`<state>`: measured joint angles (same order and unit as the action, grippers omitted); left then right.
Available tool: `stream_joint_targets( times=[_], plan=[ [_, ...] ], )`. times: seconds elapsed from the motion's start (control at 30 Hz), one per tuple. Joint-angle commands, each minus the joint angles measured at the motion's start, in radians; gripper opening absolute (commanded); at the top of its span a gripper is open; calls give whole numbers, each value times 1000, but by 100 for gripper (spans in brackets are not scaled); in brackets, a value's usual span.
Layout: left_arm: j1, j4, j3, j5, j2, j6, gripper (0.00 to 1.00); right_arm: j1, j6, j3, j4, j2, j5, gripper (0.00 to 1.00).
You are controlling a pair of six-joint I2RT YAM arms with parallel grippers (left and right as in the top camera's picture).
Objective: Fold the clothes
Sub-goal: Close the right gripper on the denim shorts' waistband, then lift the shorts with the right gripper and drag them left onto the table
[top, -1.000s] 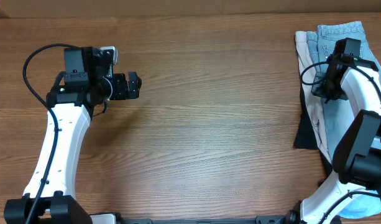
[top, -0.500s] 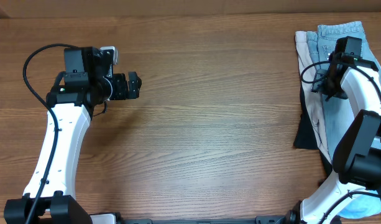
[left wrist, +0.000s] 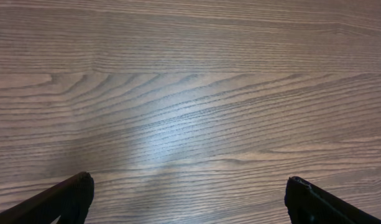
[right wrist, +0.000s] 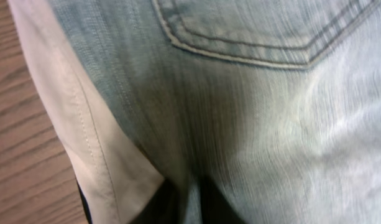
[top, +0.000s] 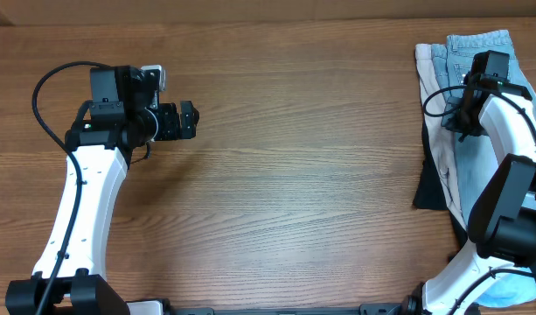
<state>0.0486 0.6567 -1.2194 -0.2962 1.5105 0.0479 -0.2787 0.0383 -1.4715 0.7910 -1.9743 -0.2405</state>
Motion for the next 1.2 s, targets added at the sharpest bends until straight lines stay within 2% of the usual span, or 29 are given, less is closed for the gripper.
stream_joint_targets(
  times=[0.0,0.27,0.37,0.63,0.83,1.17],
  plan=[
    [9,-10,-14,-8,7,-26,100,2,2,-19,0,-18,-13,6],
    [9,-26,-14,-8,7,-26,99,3,-37,-78,82,10,1,4],
    [10,-50,-14,-8,7,-26,96,3,-39,-158,172,60,79,4],
    [11,-66,-50,-8,6,-10,96,54,-8,-394,455,141,279,4],
    [35,-60,-110,-8,6,-10,97,247,-9,-486,573,142,343,4],
    [163,-56,-138,-8,6,-11,100,682,-98,-483,521,130,426,4]
  ],
)
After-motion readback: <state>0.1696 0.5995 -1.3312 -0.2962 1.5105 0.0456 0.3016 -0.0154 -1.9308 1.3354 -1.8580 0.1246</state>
